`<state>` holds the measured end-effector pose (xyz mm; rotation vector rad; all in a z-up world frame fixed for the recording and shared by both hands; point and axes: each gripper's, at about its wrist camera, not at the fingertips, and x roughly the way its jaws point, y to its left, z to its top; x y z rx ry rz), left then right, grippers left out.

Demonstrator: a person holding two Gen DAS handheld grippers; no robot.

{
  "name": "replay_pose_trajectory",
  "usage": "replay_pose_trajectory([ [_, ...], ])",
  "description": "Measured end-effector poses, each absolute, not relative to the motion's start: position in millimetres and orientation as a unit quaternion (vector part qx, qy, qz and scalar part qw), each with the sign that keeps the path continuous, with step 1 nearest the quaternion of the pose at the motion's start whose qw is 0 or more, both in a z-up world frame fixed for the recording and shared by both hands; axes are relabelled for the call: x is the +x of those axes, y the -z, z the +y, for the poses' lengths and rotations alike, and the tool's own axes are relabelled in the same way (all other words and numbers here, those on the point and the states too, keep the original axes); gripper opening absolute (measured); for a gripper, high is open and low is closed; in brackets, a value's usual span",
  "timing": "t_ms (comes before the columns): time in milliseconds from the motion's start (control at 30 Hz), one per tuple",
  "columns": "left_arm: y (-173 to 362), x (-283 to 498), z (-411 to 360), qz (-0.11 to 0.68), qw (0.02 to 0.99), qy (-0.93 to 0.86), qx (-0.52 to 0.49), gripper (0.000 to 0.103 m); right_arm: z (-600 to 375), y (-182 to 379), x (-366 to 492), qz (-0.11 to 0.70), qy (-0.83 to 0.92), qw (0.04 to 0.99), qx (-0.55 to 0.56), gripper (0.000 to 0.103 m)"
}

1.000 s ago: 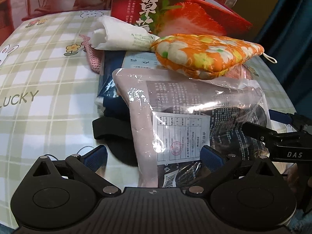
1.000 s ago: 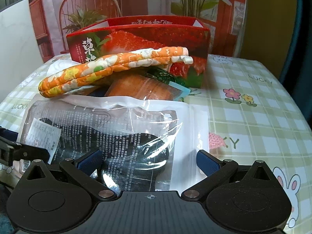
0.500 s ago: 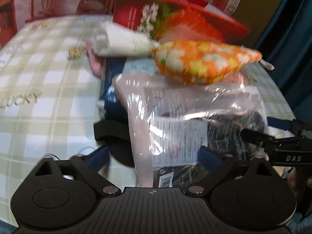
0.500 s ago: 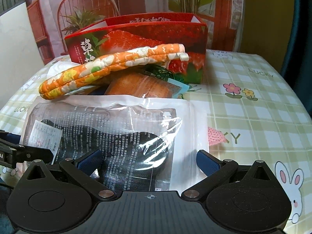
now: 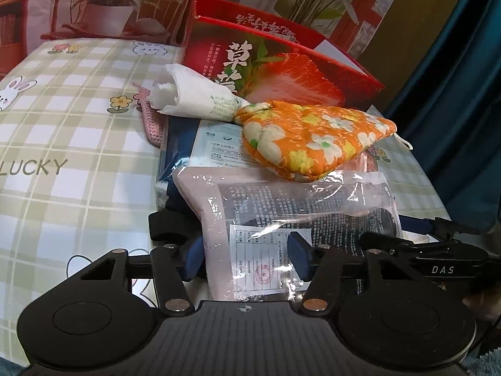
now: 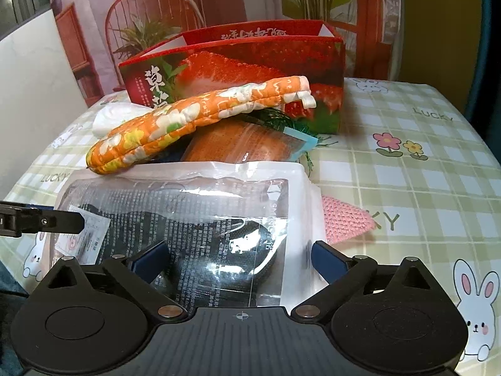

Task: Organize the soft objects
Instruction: 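Move the left tool down to the clear plastic bag and close on it, then lift the clear plastic bag with the left tool and carry it over the red box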

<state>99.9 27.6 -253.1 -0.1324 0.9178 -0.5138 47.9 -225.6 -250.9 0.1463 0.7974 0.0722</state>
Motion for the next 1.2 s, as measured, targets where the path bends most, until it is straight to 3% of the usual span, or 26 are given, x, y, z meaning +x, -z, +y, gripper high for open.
replay_pose_trajectory([
  [133,256,97,30,0.437,0.863,0.245,-0.064,0.057,-227,251,49,0.387,-0.039,0.918,0.074,0.093],
  [300,248,91,37,0.415,0.874,0.245,-0.068,0.057,-227,240,46,0.381,-0.049,0.920,0.076,0.074],
  [500,226,83,43,0.376,0.886,0.258,-0.083,0.057,-233,216,40,0.365,-0.064,0.926,0.067,0.064],
  [833,165,81,40,0.289,0.912,0.284,-0.068,0.057,-234,153,33,0.297,-0.083,0.951,0.009,0.058],
  [1200,91,134,24,0.214,0.933,0.277,-0.080,0.057,-244,92,81,0.214,-0.089,0.973,-0.017,0.050],
])
